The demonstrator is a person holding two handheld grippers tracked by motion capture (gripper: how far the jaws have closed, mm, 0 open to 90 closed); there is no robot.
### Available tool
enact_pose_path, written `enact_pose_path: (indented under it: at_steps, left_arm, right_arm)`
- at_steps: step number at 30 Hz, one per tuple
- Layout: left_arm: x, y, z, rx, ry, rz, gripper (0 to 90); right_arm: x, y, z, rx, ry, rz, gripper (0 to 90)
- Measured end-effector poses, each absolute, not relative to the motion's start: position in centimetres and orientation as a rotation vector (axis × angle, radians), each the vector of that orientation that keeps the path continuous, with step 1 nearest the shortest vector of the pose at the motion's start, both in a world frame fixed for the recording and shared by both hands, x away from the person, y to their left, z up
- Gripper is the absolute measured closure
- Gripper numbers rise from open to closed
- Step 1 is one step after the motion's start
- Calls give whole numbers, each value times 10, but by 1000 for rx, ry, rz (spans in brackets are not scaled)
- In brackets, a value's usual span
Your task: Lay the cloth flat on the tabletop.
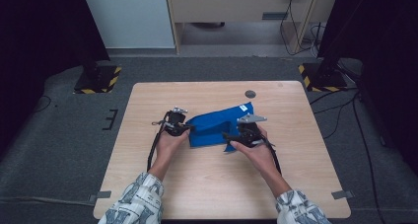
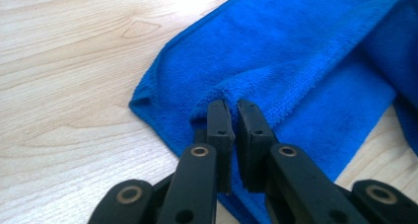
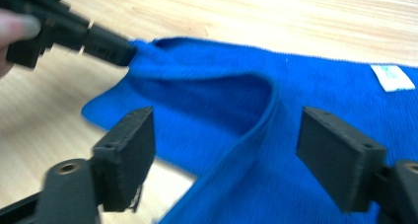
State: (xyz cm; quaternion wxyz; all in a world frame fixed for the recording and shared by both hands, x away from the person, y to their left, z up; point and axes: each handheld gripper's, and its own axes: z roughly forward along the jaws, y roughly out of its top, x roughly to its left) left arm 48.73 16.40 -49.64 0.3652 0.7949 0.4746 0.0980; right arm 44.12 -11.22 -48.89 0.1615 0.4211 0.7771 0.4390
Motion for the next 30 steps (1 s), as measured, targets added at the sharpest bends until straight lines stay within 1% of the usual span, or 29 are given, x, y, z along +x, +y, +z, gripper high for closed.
enact_pose_path:
  at_steps: [4, 6, 9, 13, 16, 18, 24, 27, 30]
  left_arm:
    - [485, 162, -492, 2038, 1215, 257, 851]
    - [484, 162, -491, 2034, 1213, 258, 851]
    - [483, 161, -488, 2034, 1205, 261, 851]
    - [481, 162, -485, 2019, 1202, 262, 852]
    - [480, 163, -480, 2005, 1196, 266, 853]
    - [479, 165, -477, 2003, 1190, 268, 854]
    - [476, 169, -471, 1983, 1182, 282, 854]
    - [476, 171, -470, 1976, 1181, 286, 855]
    - [476, 172, -470, 1972, 1183, 288, 856]
  right_arm:
    - [423, -115, -498, 1211, 2197, 1246, 381]
    - [419, -115, -503, 1216, 2196, 1233, 410]
    - [416, -112, -511, 1263, 2172, 1230, 440]
    - [416, -106, -519, 1295, 2164, 1209, 446]
    - [415, -101, -523, 1289, 2174, 1191, 480]
    - [415, -99, -526, 1273, 2196, 1158, 540]
    - [417, -113, -527, 1294, 2176, 1164, 790]
    - [418, -125, -523, 1307, 2165, 1196, 853]
    - [419, -140, -517, 1304, 2149, 1224, 874]
